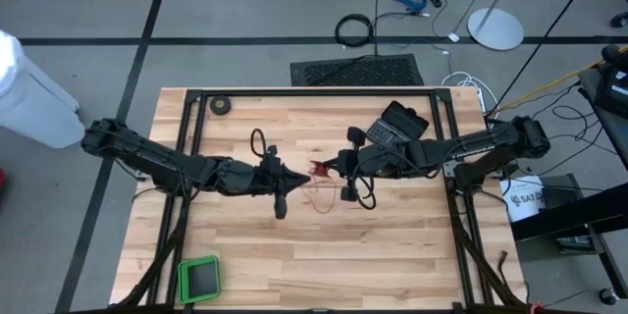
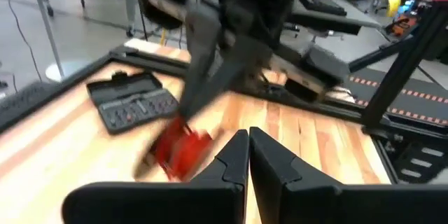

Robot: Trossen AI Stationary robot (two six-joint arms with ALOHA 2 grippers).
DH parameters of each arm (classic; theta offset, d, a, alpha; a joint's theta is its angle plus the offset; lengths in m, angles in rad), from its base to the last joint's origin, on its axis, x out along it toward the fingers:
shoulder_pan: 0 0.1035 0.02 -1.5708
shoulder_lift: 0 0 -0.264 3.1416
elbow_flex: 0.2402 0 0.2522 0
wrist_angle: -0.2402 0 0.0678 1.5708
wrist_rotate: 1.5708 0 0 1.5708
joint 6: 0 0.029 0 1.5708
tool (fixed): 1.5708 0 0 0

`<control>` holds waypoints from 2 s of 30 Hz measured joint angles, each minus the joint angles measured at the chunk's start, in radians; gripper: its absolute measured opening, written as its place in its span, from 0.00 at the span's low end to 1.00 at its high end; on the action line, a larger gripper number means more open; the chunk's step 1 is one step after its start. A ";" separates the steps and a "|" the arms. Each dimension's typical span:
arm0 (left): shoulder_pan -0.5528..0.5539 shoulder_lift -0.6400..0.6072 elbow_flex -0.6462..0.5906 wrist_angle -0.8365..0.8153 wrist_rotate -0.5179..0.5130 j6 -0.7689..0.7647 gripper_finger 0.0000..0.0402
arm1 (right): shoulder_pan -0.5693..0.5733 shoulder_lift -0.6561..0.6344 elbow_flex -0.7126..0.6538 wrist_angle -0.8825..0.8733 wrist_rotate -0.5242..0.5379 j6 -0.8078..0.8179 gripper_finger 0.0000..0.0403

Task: Coil cords
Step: Coil the red wire into the spool

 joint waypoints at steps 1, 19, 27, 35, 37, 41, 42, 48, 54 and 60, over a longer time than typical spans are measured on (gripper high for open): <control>-0.008 0.002 0.000 -0.018 0.000 -0.012 0.04 | 0.000 -0.001 0.000 0.000 0.005 0.003 0.00; -0.192 0.097 -0.064 -0.016 -0.249 -0.060 0.31 | 0.021 -0.115 0.001 0.018 0.075 0.081 0.00; -0.169 0.310 -0.065 0.276 -0.409 0.123 0.50 | 0.042 -0.149 0.001 0.022 0.075 0.085 0.00; -0.120 0.462 -0.064 0.339 -0.533 0.122 0.50 | 0.055 -0.161 0.002 0.023 0.073 0.078 0.00; -0.108 0.487 -0.065 0.363 -0.536 0.124 0.50 | 0.055 -0.161 0.002 0.022 0.072 0.077 0.00; -0.096 0.519 -0.064 0.429 -0.555 0.160 0.50 | 0.055 -0.161 0.002 0.023 0.071 0.075 0.00; -0.095 0.524 -0.064 0.440 -0.556 0.172 0.50 | 0.055 -0.161 0.002 0.023 0.071 0.075 0.00; -0.088 0.529 -0.064 0.454 -0.552 0.186 0.44 | 0.055 -0.161 0.002 0.040 0.070 0.071 0.00; -0.089 0.529 -0.064 0.466 -0.550 0.210 0.29 | 0.055 -0.161 0.002 0.044 0.070 0.071 0.00; -0.090 0.529 -0.064 0.465 -0.548 0.210 0.14 | 0.055 -0.161 0.002 0.044 0.070 0.071 0.00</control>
